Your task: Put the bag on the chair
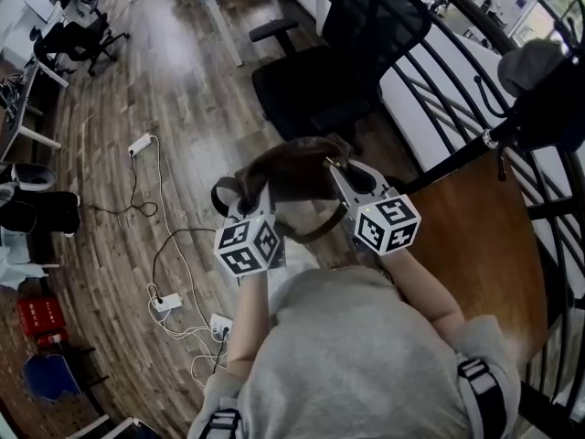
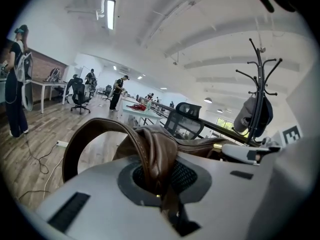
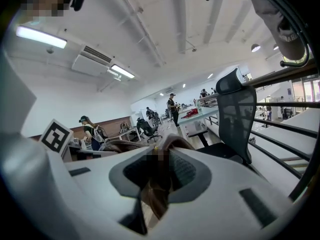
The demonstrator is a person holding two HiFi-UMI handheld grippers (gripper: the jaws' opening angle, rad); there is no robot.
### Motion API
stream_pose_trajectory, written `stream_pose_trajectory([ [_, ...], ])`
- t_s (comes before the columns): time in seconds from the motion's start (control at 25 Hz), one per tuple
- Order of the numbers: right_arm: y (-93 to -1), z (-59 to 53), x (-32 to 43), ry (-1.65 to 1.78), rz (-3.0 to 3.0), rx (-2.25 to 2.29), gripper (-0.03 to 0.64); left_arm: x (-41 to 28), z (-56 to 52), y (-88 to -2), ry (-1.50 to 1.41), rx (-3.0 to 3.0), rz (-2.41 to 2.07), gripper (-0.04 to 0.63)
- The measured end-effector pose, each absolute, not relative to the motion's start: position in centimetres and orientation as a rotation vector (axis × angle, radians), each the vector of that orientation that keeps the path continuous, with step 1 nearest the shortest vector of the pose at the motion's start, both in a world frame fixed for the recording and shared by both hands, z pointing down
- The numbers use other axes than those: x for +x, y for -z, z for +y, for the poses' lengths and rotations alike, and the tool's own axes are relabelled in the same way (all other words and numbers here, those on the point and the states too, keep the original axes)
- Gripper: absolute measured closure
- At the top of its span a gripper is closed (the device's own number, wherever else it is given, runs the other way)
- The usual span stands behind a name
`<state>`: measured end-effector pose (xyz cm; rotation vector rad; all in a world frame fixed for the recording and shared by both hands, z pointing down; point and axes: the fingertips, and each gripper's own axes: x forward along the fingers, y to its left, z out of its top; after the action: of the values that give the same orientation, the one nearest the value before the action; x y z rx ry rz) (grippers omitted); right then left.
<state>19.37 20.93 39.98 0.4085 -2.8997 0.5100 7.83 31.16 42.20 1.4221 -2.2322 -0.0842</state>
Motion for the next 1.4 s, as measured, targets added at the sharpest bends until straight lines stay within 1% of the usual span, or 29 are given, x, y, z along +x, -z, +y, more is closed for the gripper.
stream_pose_trajectory([
  [0.76,-39.0,12.7,0.7,-0.536,-2.882,0.661,0.552,-11.9,21.5,-41.1,0.005,1.602,-2.116,0.577],
  [1.12,-40.0,9.6,-5.3,-0.53,-2.847,0.789,0.552,-18.4,17.8,-42.3,-0.008,1.679,-2.035,0.577],
  [1.4,-40.2,7.7,-7.4,-0.541,-2.797,0.864,0.552,-21.1,14.9,-42.7,-0.017,1.719,-1.965,0.577],
])
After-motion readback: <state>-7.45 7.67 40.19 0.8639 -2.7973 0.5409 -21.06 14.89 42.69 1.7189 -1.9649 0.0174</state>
